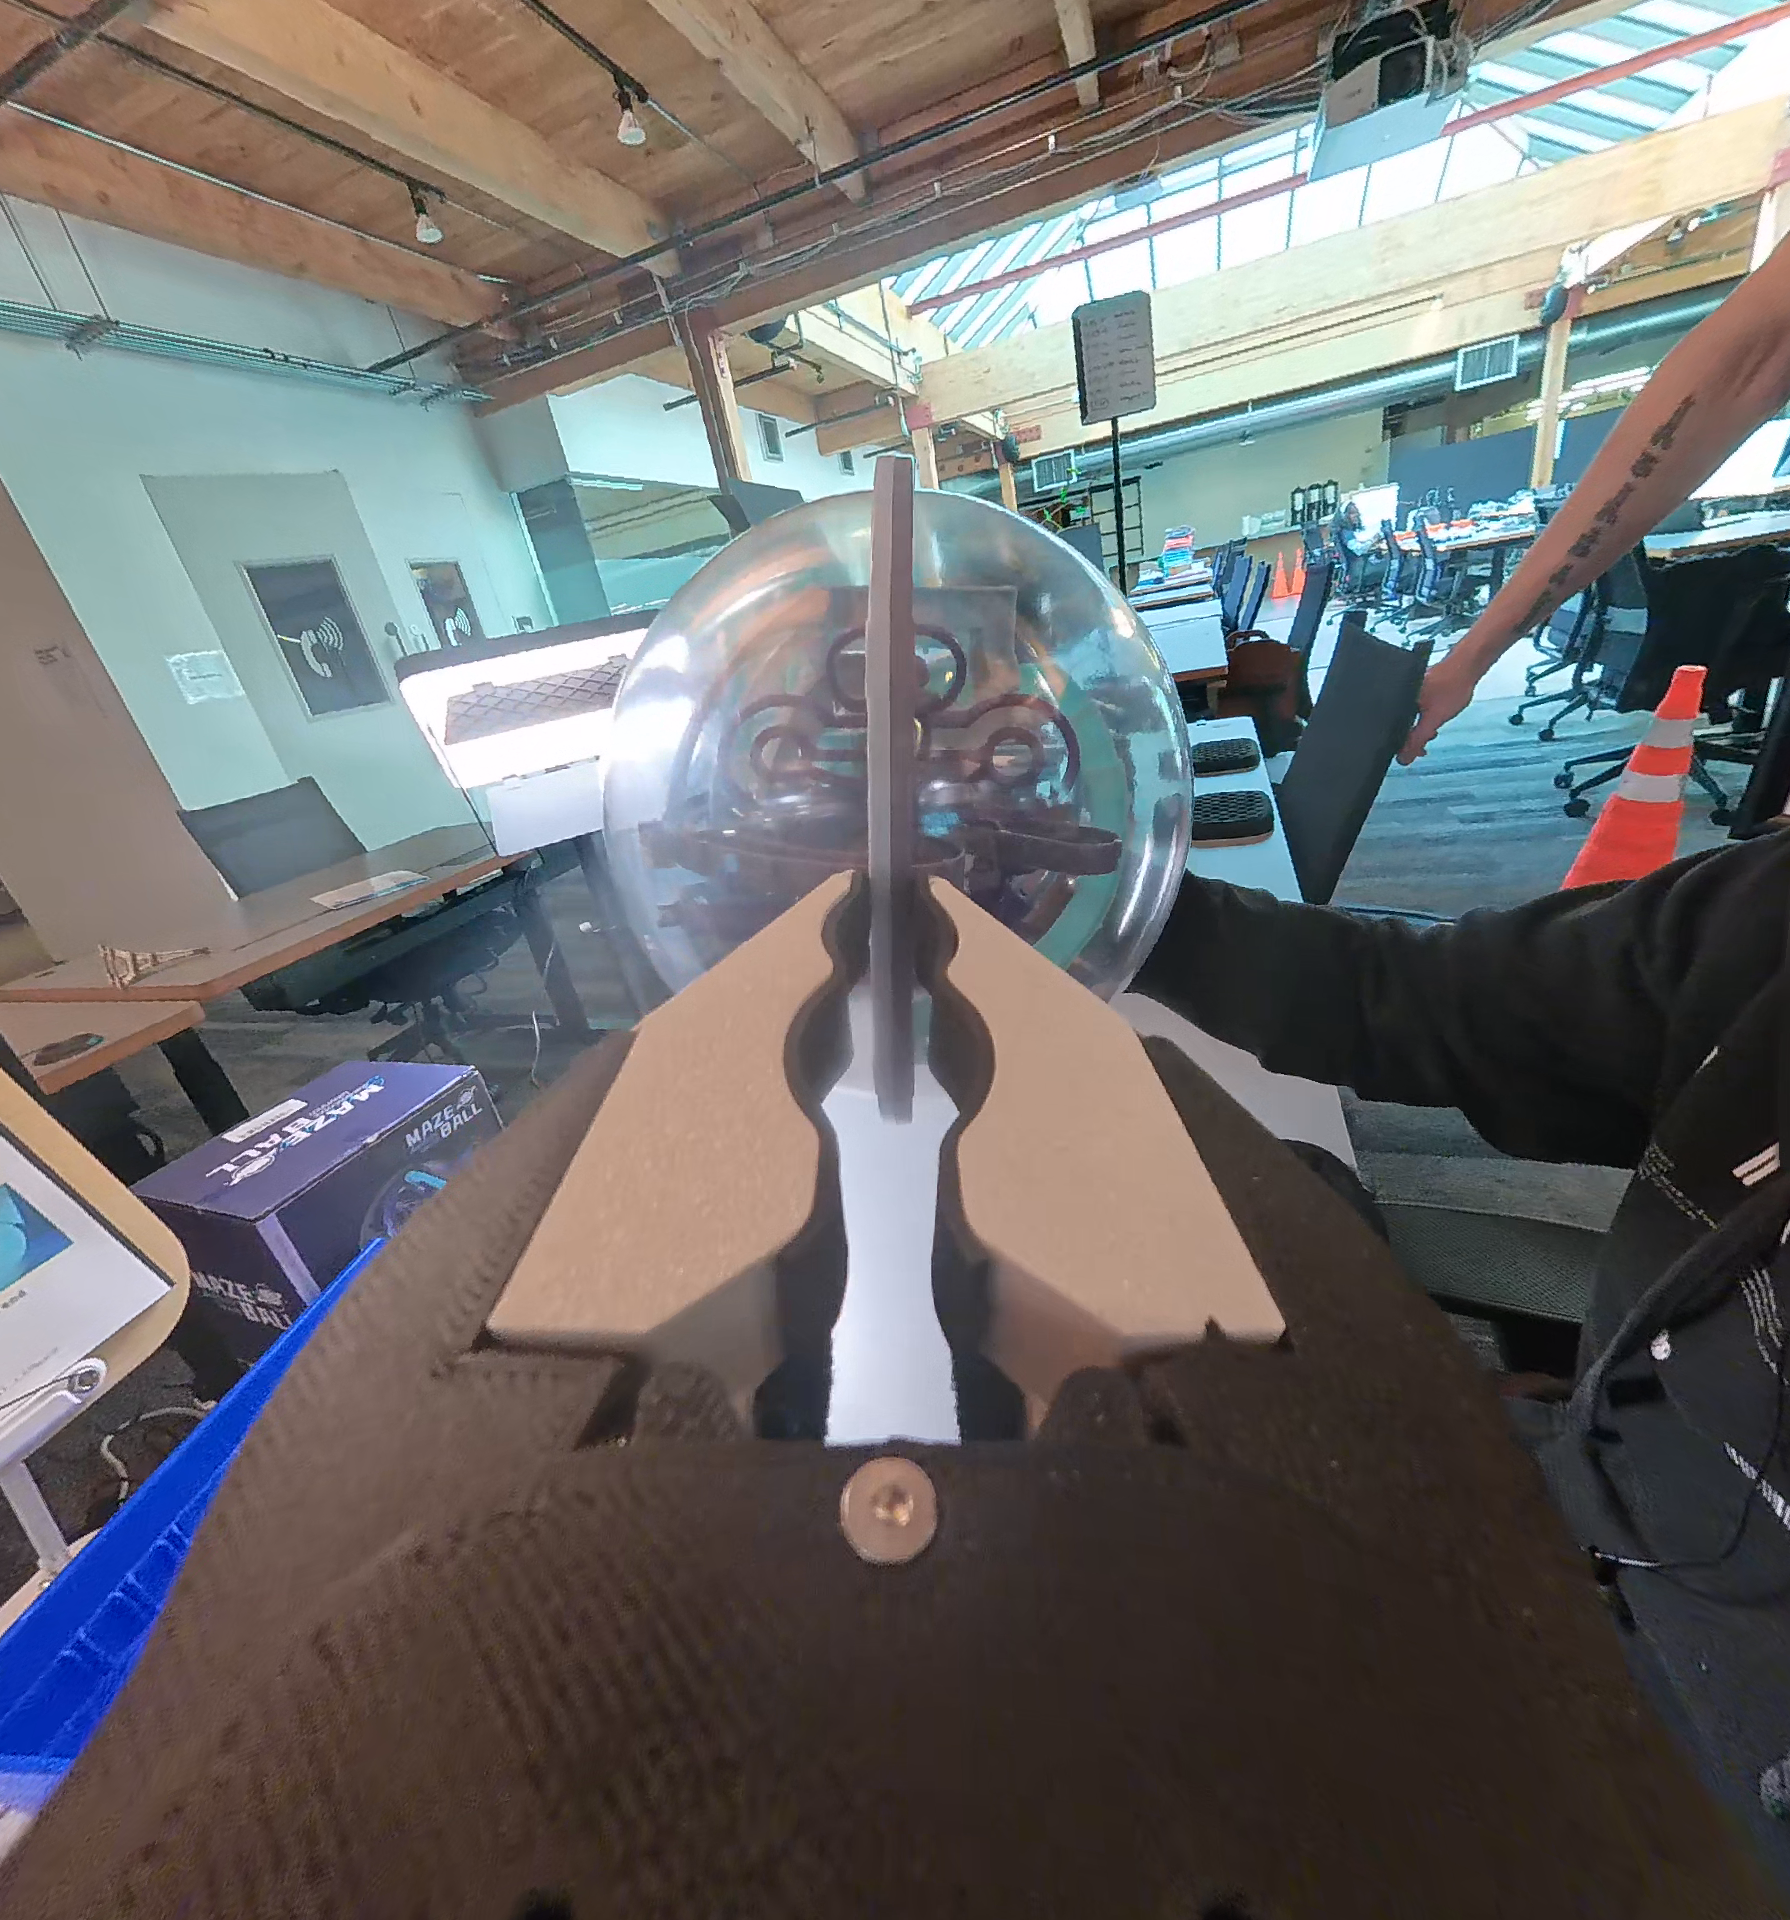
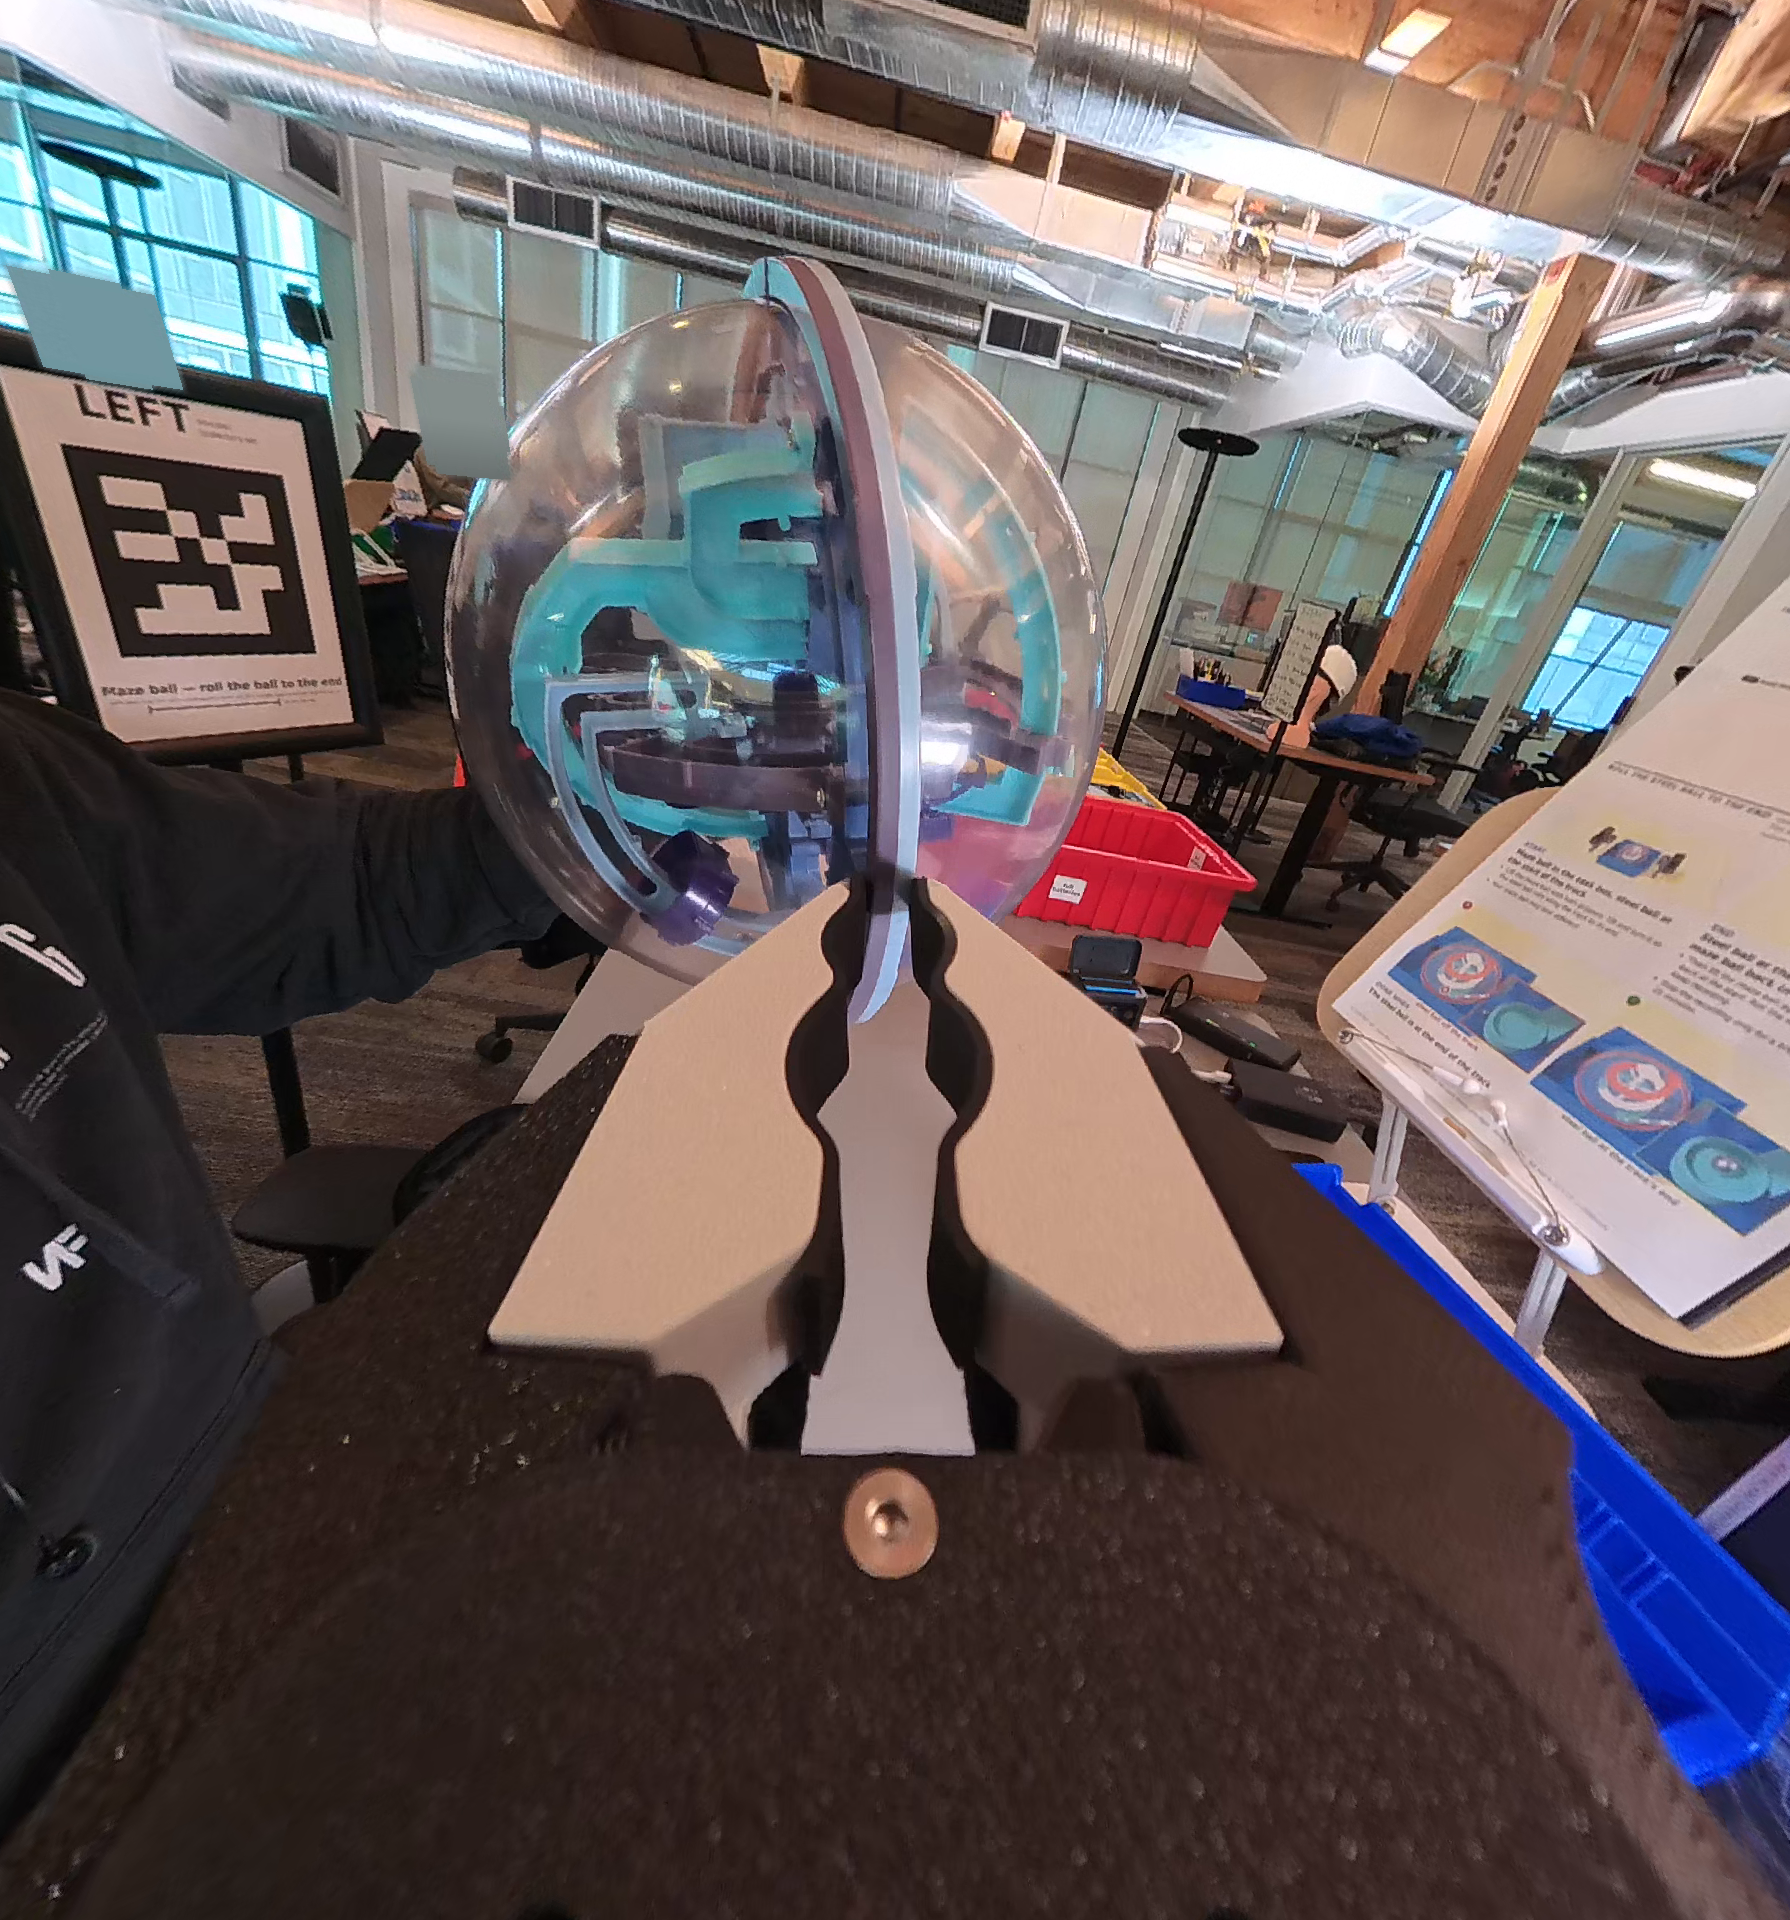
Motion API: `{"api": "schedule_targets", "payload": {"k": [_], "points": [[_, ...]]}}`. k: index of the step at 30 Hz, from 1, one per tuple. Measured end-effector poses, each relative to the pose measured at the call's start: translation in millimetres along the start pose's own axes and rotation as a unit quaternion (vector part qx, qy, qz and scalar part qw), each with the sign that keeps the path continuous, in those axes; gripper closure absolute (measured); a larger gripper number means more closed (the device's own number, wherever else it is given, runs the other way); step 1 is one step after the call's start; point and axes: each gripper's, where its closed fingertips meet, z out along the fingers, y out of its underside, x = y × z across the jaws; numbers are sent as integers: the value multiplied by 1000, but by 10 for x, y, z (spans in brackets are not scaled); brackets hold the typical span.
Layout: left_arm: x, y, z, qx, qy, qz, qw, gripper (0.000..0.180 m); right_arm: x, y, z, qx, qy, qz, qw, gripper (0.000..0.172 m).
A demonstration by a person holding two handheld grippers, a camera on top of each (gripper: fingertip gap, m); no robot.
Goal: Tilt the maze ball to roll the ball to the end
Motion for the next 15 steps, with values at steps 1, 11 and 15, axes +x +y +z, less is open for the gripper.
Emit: {"api": "schedule_targets", "payload": {"k": [1,11,15], "points": [[-1,9,2,0,0,-2,1000,174,0,10,-3,-1,0,2,1000,166],[-13,80,10,4,4,-23,1000,174,-13,114,-28,-18,3,16,1000,166],[-16,111,18,6,6,-29,1000,174,-11,138,-43,-21,4,21,1000,166]]}}
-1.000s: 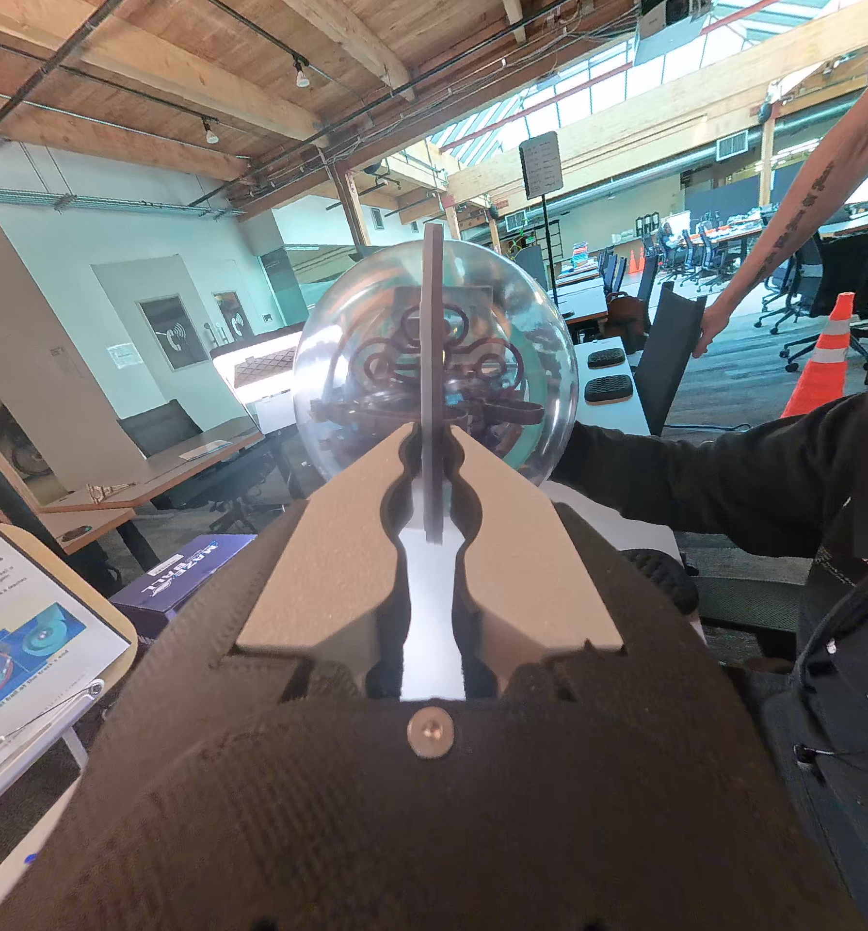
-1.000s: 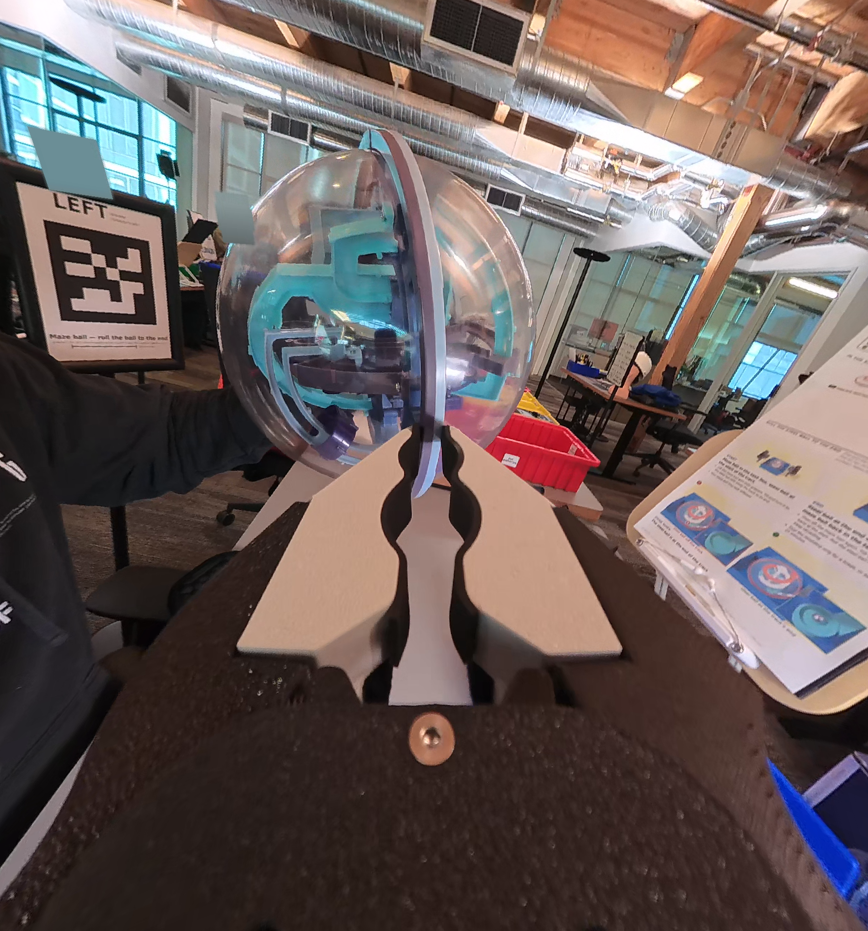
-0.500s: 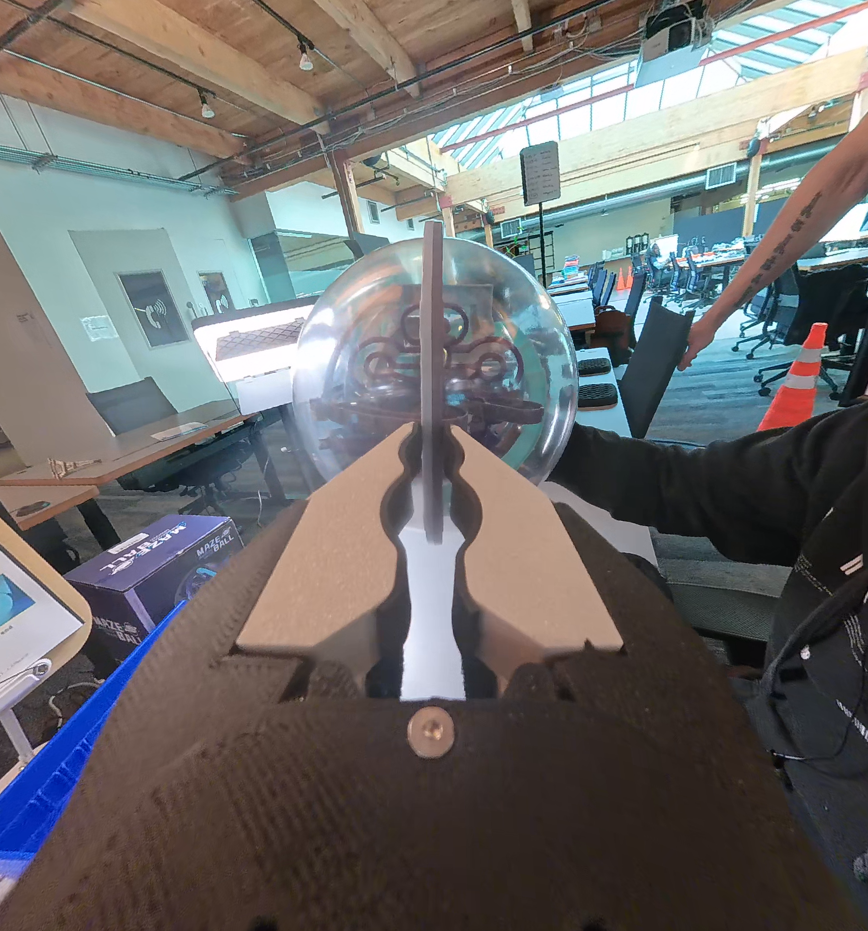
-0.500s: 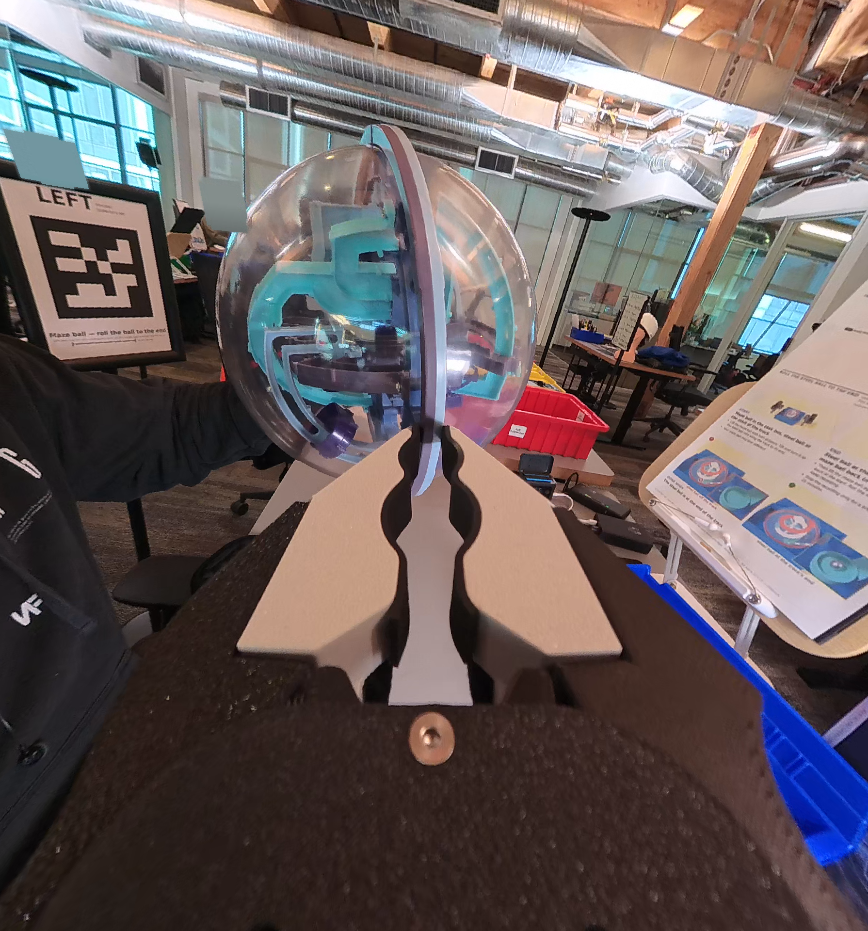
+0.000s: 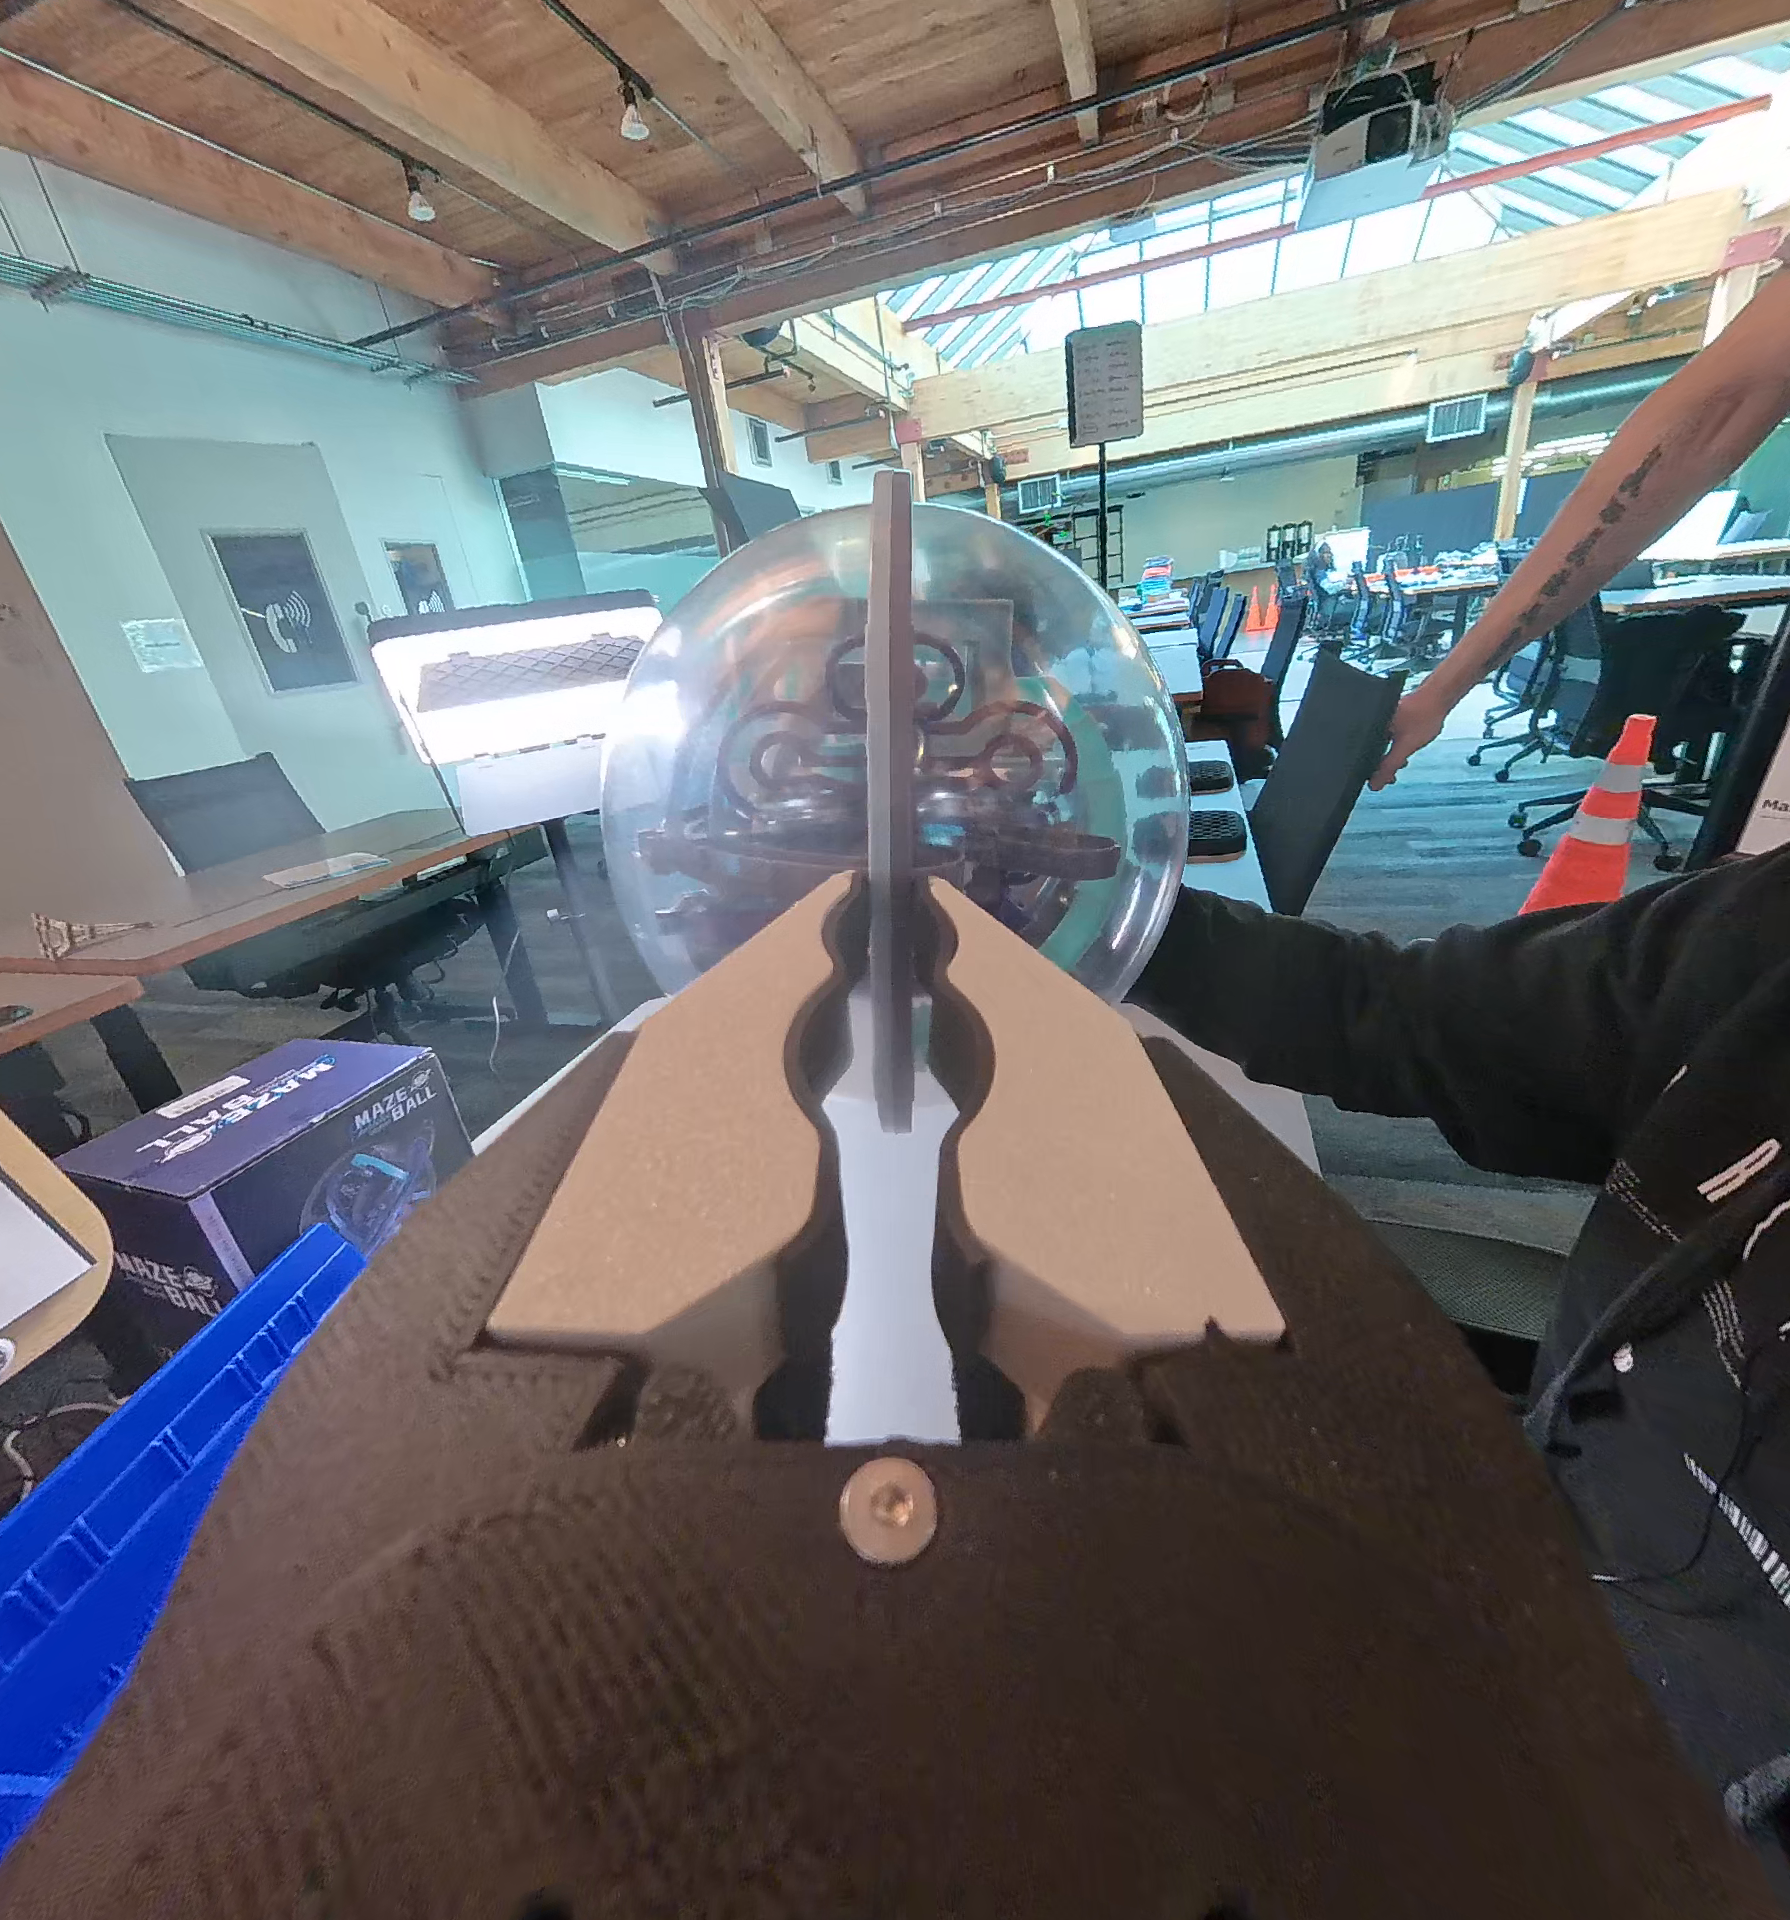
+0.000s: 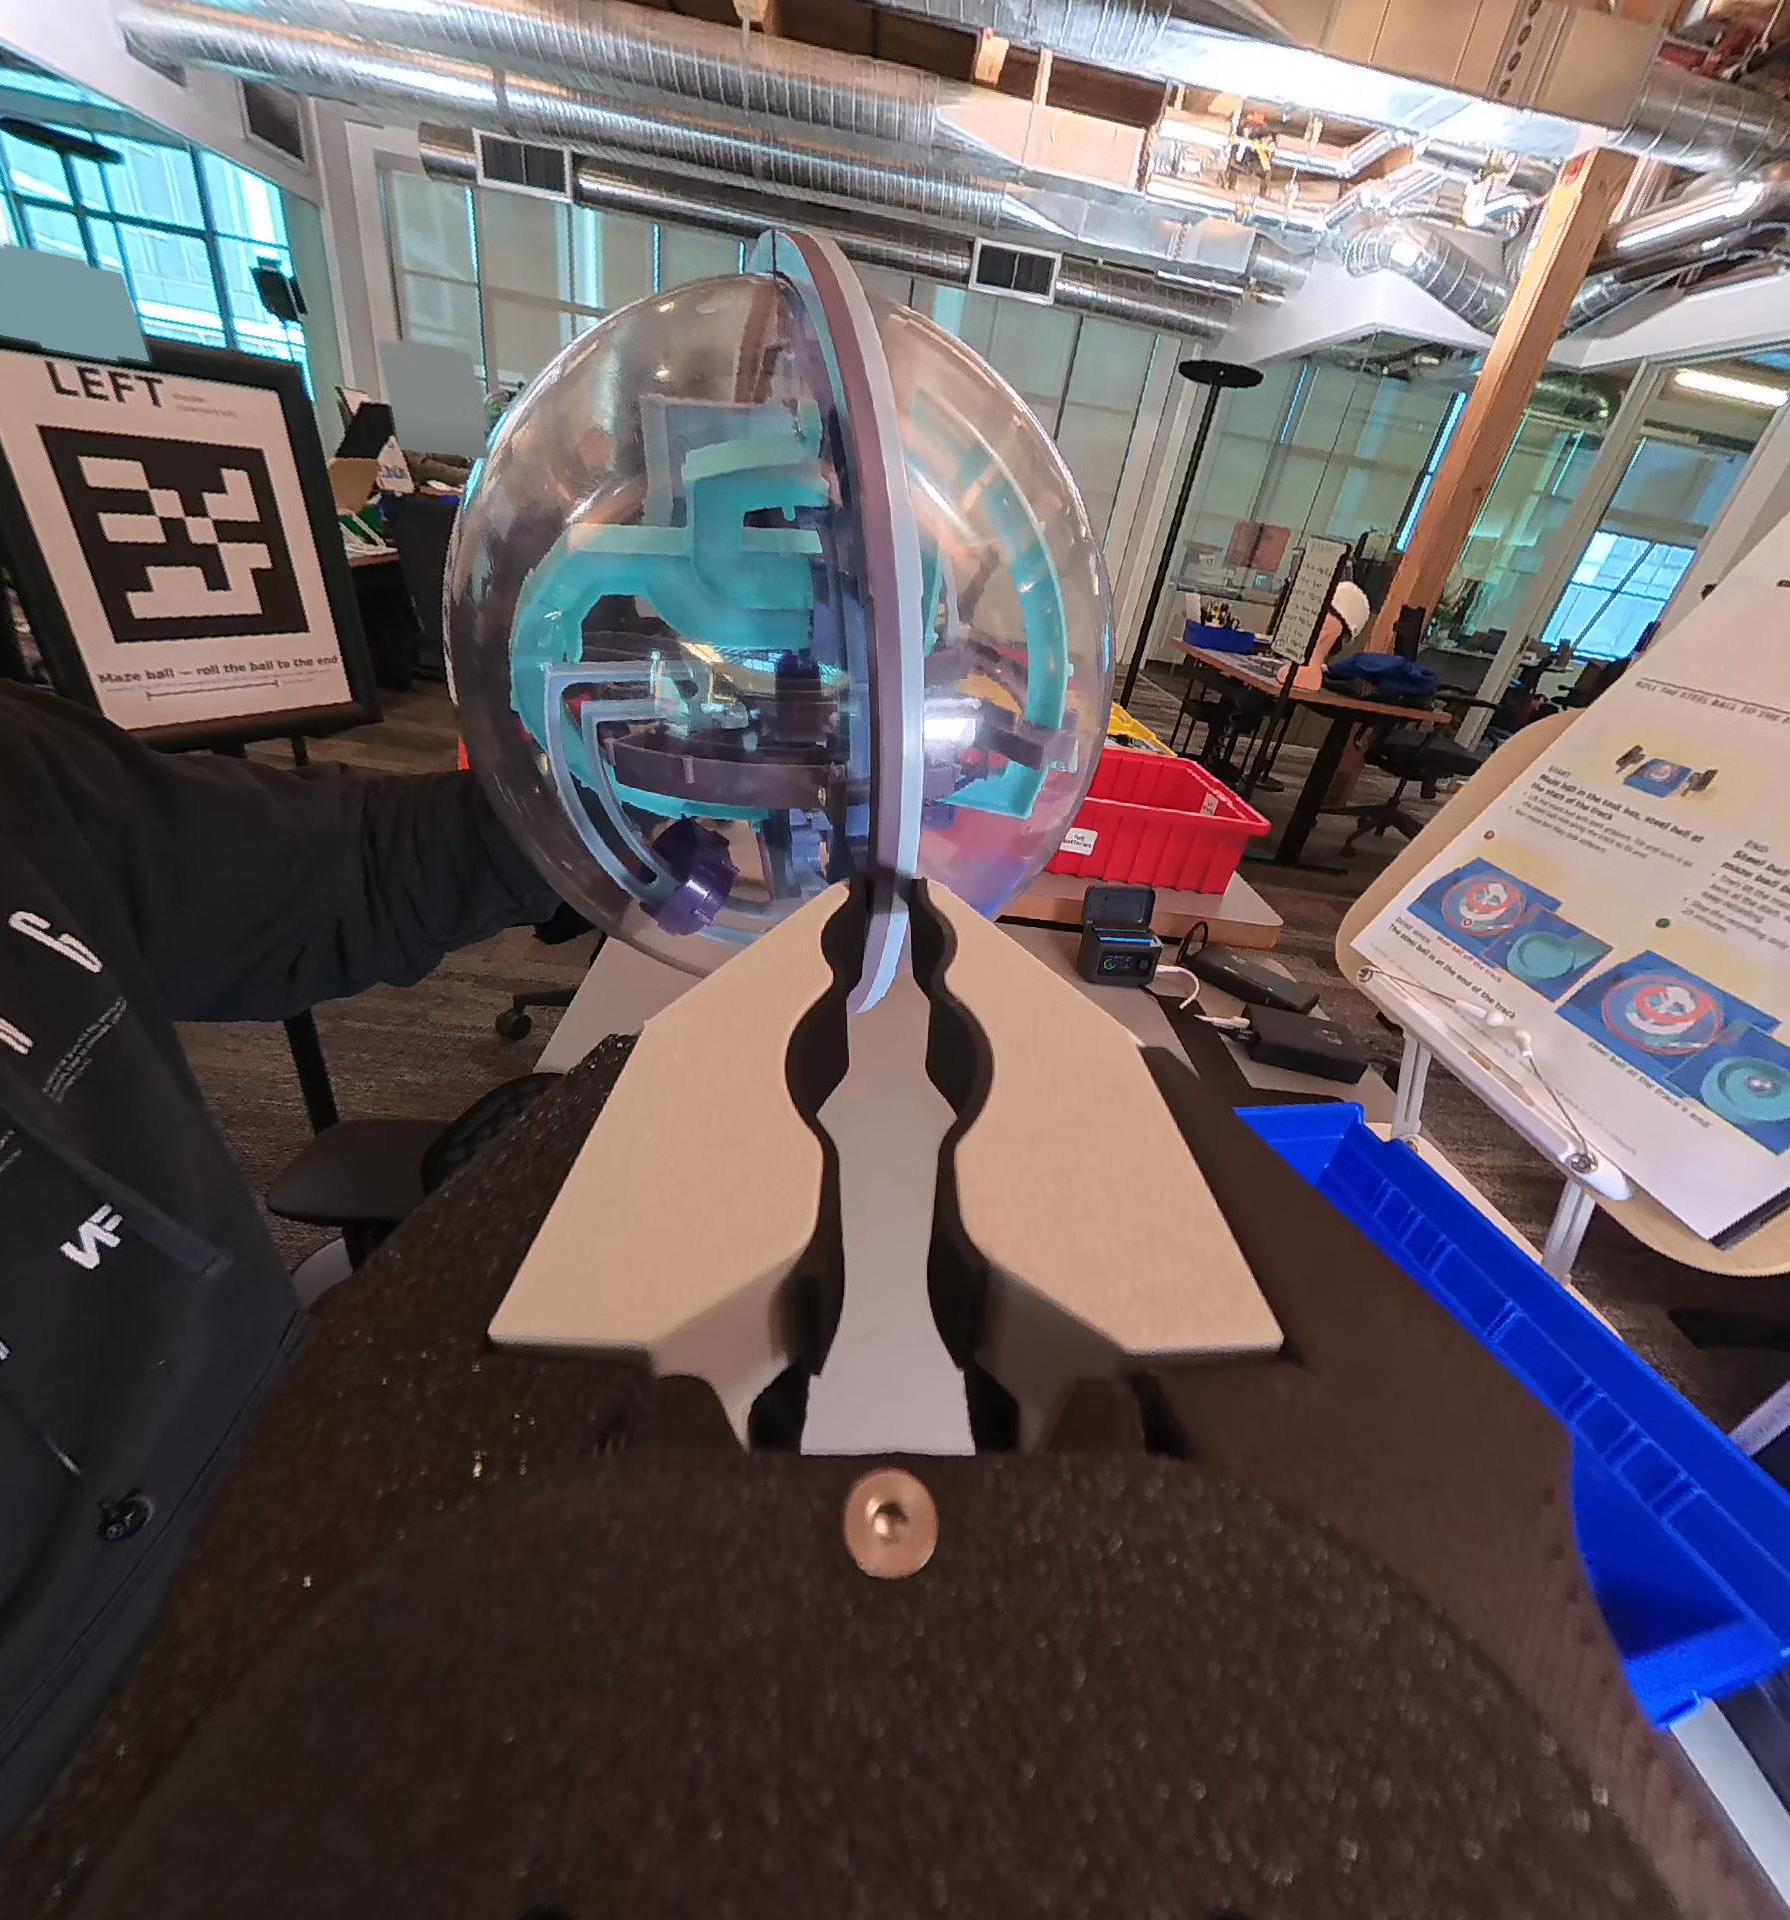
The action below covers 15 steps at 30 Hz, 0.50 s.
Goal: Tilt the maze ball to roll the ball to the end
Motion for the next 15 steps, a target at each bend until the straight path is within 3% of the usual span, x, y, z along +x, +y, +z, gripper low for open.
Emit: {"api": "schedule_targets", "payload": {"k": [15], "points": [[-39,114,1,11,2,-34,999,174,14,128,-19,-19,2,22,1000,166]]}}
